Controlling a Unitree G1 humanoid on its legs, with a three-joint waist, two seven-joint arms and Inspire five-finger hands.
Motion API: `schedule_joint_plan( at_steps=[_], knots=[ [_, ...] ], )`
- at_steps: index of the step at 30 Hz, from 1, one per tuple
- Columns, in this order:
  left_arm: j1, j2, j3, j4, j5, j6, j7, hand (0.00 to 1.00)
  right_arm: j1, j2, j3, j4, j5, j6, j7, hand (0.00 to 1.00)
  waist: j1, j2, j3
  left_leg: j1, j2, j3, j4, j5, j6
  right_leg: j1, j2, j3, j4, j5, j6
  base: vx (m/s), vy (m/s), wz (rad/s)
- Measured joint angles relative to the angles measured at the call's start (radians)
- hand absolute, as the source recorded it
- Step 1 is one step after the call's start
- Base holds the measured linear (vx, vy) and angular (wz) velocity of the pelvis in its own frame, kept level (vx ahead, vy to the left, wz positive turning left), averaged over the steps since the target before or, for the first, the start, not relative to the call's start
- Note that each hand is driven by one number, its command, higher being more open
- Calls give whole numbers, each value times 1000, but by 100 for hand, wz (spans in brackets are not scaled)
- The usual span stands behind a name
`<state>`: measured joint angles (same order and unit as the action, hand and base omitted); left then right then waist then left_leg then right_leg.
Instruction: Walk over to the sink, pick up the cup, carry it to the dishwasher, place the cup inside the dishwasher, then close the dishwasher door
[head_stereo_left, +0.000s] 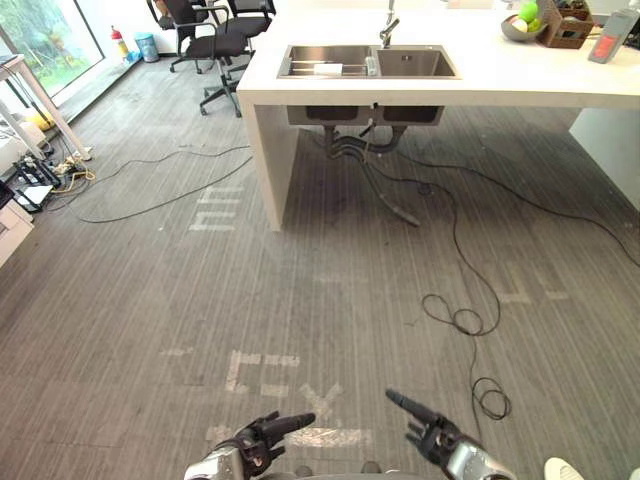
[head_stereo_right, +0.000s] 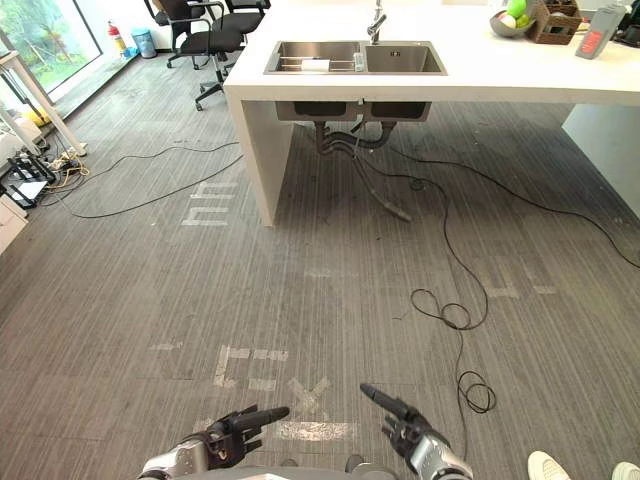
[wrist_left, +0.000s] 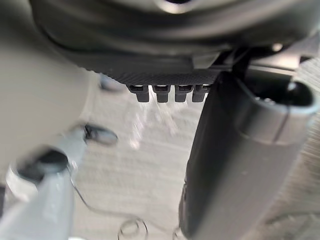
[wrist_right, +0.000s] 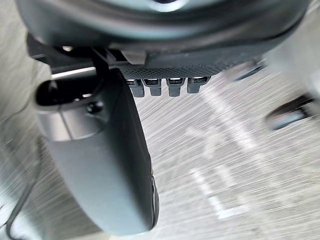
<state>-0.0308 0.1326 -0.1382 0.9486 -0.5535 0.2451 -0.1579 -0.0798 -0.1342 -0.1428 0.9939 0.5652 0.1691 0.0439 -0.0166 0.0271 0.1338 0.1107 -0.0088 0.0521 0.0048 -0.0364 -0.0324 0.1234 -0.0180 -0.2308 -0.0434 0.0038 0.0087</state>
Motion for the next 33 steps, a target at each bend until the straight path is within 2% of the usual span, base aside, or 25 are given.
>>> schedule_joint_plan(
  at_steps=[5, 8, 14, 19, 22, 27, 30, 33],
  knots=[
    [-17, 0, -44, -71, -17, 11, -3, 100, -5, -21, 59, -68, -60, -11, 36, 100, 0, 0, 1, 1, 0, -3, -4, 1, -1, 5, 0, -9, -5, -2, 11, 5, 1, 2],
    [-21, 1, -48, -147, 31, 26, 39, 100, -5, -32, 93, -101, -153, -10, 86, 100, 0, 1, 1, 6, 0, -10, -3, 1, -2, 14, -2, -21, -2, -8, 28, 2, 2, 9],
    [-23, 34, -21, -217, 419, 29, 249, 100, -21, -116, 199, -219, -331, 0, 223, 100, 3, 5, 4, 11, 2, -12, 0, 0, -5, 9, -4, -24, 28, -16, 39, -3, 1, 2],
    [6, 66, -5, -254, 599, 20, 334, 100, -28, -157, 222, -276, -309, 47, 291, 100, 16, 2, 7, 8, 1, -4, 3, -1, -5, -3, -9, -17, 45, -17, 38, -38, 20, -3],
    [44, 57, -5, -277, 674, 18, 358, 100, -18, -149, 246, -277, -275, 55, 294, 100, 28, 1, 8, 6, -1, 16, 2, -1, -4, -11, -11, -7, 47, -16, 35, -36, 19, -12],
    [94, 37, -5, -260, 670, 17, 384, 100, 36, -106, 249, -256, -273, 56, 269, 100, 28, -3, 10, 9, 0, 30, -1, -1, 3, -14, -10, 3, 47, -16, 28, -7, 7, -8],
    [109, 16, 20, -179, 643, -5, 403, 100, 74, -65, 247, -191, -273, 50, 224, 100, 27, -4, 10, 16, 0, 44, -6, -2, 4, -14, -9, 11, 47, -15, 27, 11, 8, -11],
    [135, 5, 57, -129, 580, -53, 417, 100, 110, -25, 241, -138, -302, 13, 151, 100, 28, -6, 8, 21, 0, 50, -11, -2, 7, -13, -9, 17, 46, -14, 26, 5, 6, -6]
  ],
)
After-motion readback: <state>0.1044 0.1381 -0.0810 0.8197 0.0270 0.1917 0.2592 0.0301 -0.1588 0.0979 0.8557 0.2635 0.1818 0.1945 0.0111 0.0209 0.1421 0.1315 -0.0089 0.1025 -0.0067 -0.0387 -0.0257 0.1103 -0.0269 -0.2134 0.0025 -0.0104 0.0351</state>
